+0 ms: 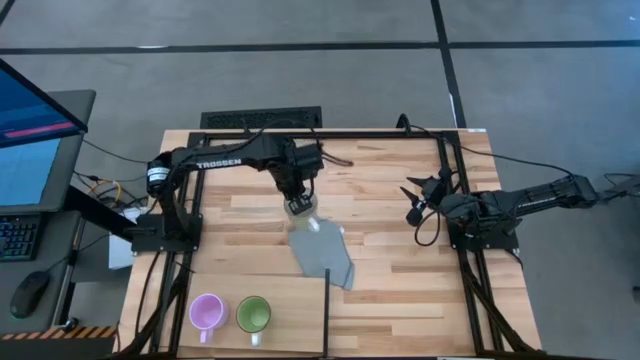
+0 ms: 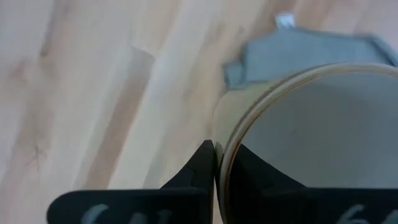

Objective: Stack small to large cups/mugs on shelf
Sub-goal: Put the white mug onto the shelf

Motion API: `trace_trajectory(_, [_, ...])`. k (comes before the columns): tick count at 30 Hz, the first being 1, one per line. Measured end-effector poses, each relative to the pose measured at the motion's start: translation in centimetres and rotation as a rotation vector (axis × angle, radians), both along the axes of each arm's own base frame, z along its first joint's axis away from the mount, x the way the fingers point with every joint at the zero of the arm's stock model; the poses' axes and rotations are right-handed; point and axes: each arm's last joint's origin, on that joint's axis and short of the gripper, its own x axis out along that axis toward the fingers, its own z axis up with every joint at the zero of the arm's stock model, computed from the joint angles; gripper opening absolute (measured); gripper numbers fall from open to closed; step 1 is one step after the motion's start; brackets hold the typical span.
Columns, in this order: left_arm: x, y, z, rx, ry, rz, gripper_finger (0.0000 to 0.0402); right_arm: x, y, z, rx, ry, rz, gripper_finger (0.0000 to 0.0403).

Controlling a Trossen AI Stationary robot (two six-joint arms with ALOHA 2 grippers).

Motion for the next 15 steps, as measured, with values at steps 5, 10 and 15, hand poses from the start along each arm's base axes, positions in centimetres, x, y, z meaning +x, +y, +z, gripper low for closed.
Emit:
trace_trajectory(5, [0.2, -2.7, 0.4, -0.003, 0.012, -0.077, 0.0014, 0.0, 0.0, 0.0, 0.001, -0.001, 0.000, 0.0183])
trace_trajectory(10, [0.2, -5.8, 0.3, 0.000, 0.035, -0.130, 0.0010, -0.1, -0.1, 0.0, -0.009, -0.008, -0.031, 0.0180])
trace_trajectory(15, [0.2, -8.8, 0.3, -0.004, 0.036, -0.186, 0.0010, -0.1, -0.1, 0.1, 0.010, -0.040, -0.072, 0.0181])
